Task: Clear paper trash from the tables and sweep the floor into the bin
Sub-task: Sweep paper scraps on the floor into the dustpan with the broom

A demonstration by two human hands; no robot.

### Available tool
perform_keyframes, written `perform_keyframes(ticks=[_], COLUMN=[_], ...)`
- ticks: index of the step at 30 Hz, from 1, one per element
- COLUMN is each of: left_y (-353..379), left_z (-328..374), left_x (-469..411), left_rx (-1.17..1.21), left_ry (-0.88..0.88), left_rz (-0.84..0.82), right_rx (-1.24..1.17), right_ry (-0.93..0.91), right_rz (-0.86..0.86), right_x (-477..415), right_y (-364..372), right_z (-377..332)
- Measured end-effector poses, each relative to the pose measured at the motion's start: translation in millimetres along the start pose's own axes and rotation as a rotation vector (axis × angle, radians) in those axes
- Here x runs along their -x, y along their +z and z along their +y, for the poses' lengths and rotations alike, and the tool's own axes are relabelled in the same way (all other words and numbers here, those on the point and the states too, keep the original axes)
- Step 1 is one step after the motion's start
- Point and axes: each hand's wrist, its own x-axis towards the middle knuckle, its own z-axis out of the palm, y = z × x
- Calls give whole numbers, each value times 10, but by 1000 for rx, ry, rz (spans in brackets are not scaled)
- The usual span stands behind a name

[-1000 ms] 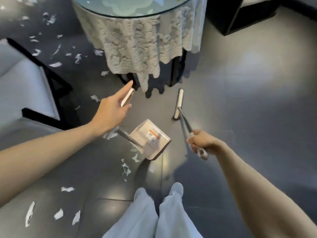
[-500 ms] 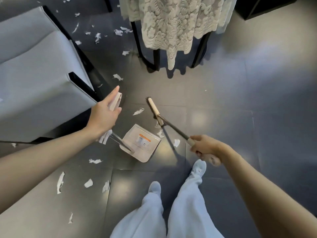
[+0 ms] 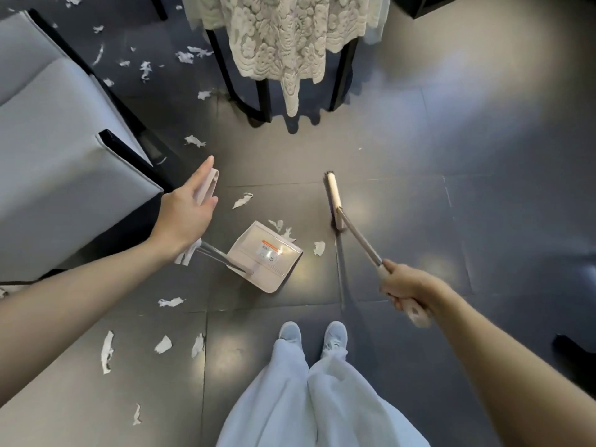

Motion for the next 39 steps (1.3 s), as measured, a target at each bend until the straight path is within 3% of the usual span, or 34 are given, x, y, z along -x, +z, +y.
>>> perform_keyframes(ticks=[4, 9, 13, 23, 28, 34, 39], left_y=[55, 109, 142, 401, 779, 1099, 1076], left_z=[24, 82, 212, 806, 1094, 1217, 1191], left_x=[49, 97, 12, -801, -1360, -1828, -1886], left_rx=[1, -1, 23, 136, 129, 133, 132], left_ry=[21, 72, 87, 63, 32, -19, -88], left_rz=[-29, -70, -66, 38, 54, 77, 76], right_rx=[-253, -525, -586, -166, -18, 150, 195], right_ry=[53, 17, -41, -107, -95, -72, -176], right_rz=[-97, -55, 7, 260, 299, 246, 58], right_x=[88, 178, 123, -599, -1248, -1921, -1963], right_y=[340, 478, 267, -1140, -2025, -2553, -2321], right_z=[206, 294, 196, -335, -754, -1225, -1530])
